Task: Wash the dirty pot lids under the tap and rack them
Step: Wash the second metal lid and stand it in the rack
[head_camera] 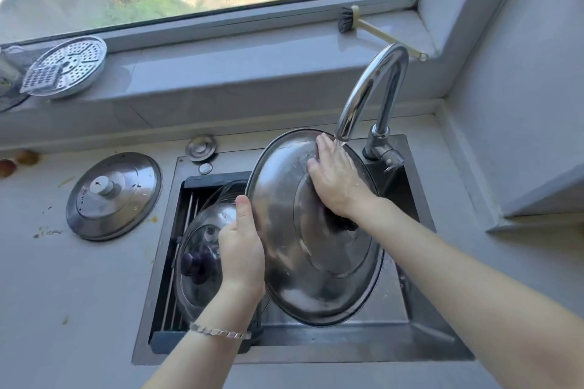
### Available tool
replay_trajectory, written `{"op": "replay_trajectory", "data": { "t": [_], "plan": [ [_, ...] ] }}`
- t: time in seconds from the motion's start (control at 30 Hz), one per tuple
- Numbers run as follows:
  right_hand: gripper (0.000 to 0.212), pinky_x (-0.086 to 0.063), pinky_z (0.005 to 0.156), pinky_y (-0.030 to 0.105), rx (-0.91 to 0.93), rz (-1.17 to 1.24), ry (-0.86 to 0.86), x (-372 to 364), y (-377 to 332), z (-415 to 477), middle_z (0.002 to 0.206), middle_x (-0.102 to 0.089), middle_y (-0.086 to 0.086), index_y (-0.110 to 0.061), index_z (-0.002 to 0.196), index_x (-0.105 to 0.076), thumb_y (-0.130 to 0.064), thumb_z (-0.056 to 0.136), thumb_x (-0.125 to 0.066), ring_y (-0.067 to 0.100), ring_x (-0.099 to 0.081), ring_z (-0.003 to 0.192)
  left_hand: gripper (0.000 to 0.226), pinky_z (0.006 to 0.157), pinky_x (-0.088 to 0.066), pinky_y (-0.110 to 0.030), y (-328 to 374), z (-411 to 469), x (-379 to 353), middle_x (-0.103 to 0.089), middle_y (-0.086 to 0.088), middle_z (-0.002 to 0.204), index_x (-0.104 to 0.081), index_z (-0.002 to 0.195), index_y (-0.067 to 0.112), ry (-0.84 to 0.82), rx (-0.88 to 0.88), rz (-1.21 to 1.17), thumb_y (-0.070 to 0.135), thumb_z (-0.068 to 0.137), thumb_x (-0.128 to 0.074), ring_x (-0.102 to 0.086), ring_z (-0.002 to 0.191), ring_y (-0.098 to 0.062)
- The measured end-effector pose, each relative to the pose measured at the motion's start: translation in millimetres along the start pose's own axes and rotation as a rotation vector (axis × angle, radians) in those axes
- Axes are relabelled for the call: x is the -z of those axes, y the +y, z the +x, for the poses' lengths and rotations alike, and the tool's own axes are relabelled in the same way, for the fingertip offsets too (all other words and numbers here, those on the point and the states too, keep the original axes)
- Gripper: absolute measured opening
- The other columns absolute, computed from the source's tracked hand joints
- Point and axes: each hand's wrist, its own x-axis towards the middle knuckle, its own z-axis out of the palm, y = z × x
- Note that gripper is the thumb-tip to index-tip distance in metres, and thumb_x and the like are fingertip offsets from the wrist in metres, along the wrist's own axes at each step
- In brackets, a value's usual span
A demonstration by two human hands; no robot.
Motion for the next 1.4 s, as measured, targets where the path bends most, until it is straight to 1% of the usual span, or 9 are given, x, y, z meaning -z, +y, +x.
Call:
{"op": "replay_trajectory", "data": {
  "t": [0.23, 0.43, 0.57, 0.7, 0.83, 0.93, 1.03, 1.23, 1.4],
  "plan": [
    [0.076, 0.009, 0.116, 0.031, 0.434, -0.137, -0.046, -33.2, -31.7, -47.6, 0.158, -0.008, 0.0, -0.014, 0.148, -0.016, -0.052, 0.083, -0.006, 0.011, 0.003, 0.145, 0.05, 0.075, -0.05, -0.034, 0.0, 0.1, -15.9, -0.067, 0.007, 0.055, -0.061, 0.06, 0.018, 0.013, 0.075, -0.014, 0.041, 0.097, -0.038, -0.063, 0.071, -0.018],
    [0.05, -0.018, 0.113, 0.04, 0.026, -0.081, -0.059, -1.8, -12.3, -11.4, 0.154, -0.02, -0.003, -0.031, 0.145, -0.024, -0.044, 0.097, -0.029, 0.022, -0.018, 0.141, 0.053, 0.076, -0.053, -0.042, 4.9, -1.2, -10.6, -0.066, -0.009, 0.069, -0.06, 0.067, 0.009, 0.05, 0.082, -0.041, 0.048, 0.096, -0.037, -0.062, 0.073, -0.026],
    [0.039, -0.037, 0.095, 0.036, -0.144, 0.067, 0.011, 11.8, 5.9, -18.2, 0.122, -0.048, 0.005, -0.027, 0.122, -0.048, -0.049, 0.092, -0.04, 0.024, -0.046, 0.116, 0.054, 0.06, -0.043, -0.034, 11.3, 7.8, 0.4, -0.05, -0.012, 0.065, -0.053, 0.07, 0.008, 0.129, 0.066, -0.057, 0.053, 0.094, -0.036, -0.048, 0.066, -0.026],
    [0.046, -0.043, 0.074, 0.036, -0.226, 0.025, 0.032, 13.8, 8.2, -22.4, 0.089, -0.061, 0.002, -0.019, 0.086, -0.045, -0.064, 0.084, -0.042, 0.025, -0.059, 0.084, 0.05, 0.056, -0.036, -0.03, 15.1, 12.5, 3.4, -0.043, -0.01, 0.069, -0.053, 0.079, 0.011, 0.114, 0.026, -0.038, 0.057, 0.092, -0.037, -0.041, 0.066, -0.024],
    [0.035, -0.049, 0.047, 0.024, -0.366, 0.7, -0.117, 15.8, 10.5, -21.4, 0.073, -0.053, 0.001, -0.016, 0.08, -0.049, -0.045, 0.078, -0.068, 0.016, -0.061, 0.043, 0.053, 0.057, -0.045, -0.028, 17.3, 12.6, 5.9, -0.053, -0.009, 0.067, -0.053, 0.068, 0.01, 0.11, 0.055, -0.1, 0.054, 0.093, -0.038, -0.053, 0.065, -0.024],
    [0.009, -0.051, 0.045, 0.017, -0.423, 1.193, -0.15, 13.2, 19.1, -23.4, 0.084, -0.061, 0.012, -0.011, 0.088, -0.06, -0.017, 0.084, -0.066, 0.017, -0.066, 0.048, 0.043, 0.054, -0.05, -0.022, 22.0, 13.5, 9.3, -0.06, 0.001, 0.071, -0.055, 0.072, 0.019, 0.119, 0.114, -0.184, 0.051, 0.094, -0.039, -0.061, 0.059, -0.014],
    [0.011, -0.056, 0.053, 0.021, -0.44, 1.334, -0.209, 12.3, 23.5, -27.8, 0.092, -0.065, 0.016, -0.005, 0.096, -0.061, -0.007, 0.086, -0.061, 0.021, -0.07, 0.056, 0.041, 0.065, -0.052, -0.03, 19.1, 16.6, 13.2, -0.064, 0.0, 0.077, -0.058, 0.077, 0.02, 0.103, 0.159, -0.202, 0.052, 0.093, -0.04, -0.063, 0.067, -0.017],
    [0.024, -0.056, 0.055, 0.02, -0.355, 1.13, -0.15, 8.1, 18.0, -31.1, 0.069, -0.05, 0.004, -0.008, 0.094, -0.058, 0.002, 0.076, -0.07, 0.016, -0.067, 0.051, 0.039, 0.071, -0.051, -0.031, 10.9, 16.5, 18.7, -0.063, 0.003, 0.085, -0.055, 0.077, 0.022, 0.149, 0.164, -0.194, 0.053, 0.094, -0.038, -0.061, 0.076, -0.014],
    [0.027, -0.052, 0.046, 0.017, -0.429, 1.14, -0.113, 2.9, 11.2, -23.5, 0.08, -0.061, 0.007, -0.006, 0.1, -0.06, -0.014, 0.078, -0.073, 0.012, -0.064, 0.045, 0.044, 0.061, -0.048, -0.029, 10.9, 15.1, 21.0, -0.062, 0.004, 0.068, -0.056, 0.07, 0.021, 0.167, 0.113, -0.216, 0.051, 0.095, -0.038, -0.058, 0.063, -0.014]
  ]
}}
